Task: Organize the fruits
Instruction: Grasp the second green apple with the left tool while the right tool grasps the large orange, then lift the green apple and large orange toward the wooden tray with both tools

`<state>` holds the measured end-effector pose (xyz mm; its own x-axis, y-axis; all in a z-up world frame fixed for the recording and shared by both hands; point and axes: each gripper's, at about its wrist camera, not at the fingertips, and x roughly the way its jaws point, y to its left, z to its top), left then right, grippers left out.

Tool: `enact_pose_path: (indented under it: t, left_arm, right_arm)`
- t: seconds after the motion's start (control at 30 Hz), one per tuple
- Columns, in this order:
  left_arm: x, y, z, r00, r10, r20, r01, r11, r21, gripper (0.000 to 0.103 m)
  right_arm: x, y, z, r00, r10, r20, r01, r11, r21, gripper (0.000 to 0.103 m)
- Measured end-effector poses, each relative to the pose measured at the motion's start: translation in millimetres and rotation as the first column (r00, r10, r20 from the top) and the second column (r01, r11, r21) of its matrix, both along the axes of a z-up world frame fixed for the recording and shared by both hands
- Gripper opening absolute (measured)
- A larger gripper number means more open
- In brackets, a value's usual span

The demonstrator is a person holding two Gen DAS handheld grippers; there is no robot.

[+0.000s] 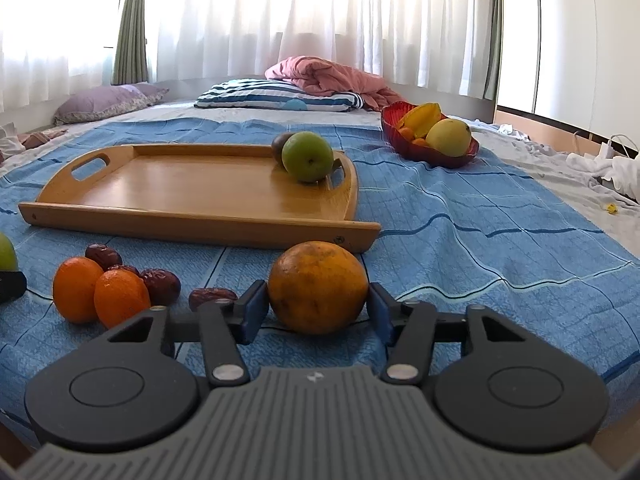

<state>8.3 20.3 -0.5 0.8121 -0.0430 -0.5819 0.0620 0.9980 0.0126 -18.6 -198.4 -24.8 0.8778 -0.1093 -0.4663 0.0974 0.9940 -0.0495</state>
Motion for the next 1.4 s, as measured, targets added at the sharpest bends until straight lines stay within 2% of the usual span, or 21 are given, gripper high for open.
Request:
enact_pose_path:
  t: [0.3, 0.53, 0.97, 1.1, 1.2, 1.4]
  left_arm:
    - [3, 2, 7, 1.000, -0.001, -0.004, 0.001, 1.000, -0.016, 0.056]
    - [9, 3, 25, 0.999, -0.015, 0.036, 0.016, 1.000, -0.022, 0.056]
    - [52, 6, 70, 0.993, -0.045, 0.105, 0.047, 0.999, -0.018, 0.056]
    - [78, 11, 83, 0.995, -0.052, 0.089, 0.058, 0.996, -0.065, 0.056]
    - [98, 12, 88, 0.995, -0.062, 0.075, 0.067, 0.996, -0.065, 0.056]
    - [146, 18, 89, 0.998, -0.059, -0.005, 0.058, 0.991, -0.117, 0.056]
  right_arm:
    - [-2, -2, 3, 1.000, -0.012, 0.008, 0.012, 1.000, 0.019, 0.055]
    - [-1, -4, 18, 0.999, -0.017, 0.051, 0.016, 1.000, 0.021, 0.055]
    - [43, -5, 53, 0.996, 0.029, 0.086, -0.032, 0.999, 0.037, 0.056]
    - [64, -8, 60, 0.997, 0.035, 0.076, -0.039, 0.998, 0.057, 0.056]
    - [80, -11, 64, 0.997, 0.036, 0.062, -0.041, 0.996, 0.073, 0.056]
    - [111, -16, 63, 0.999, 0.040, 0.017, -0.042, 0.995, 0.091, 0.056]
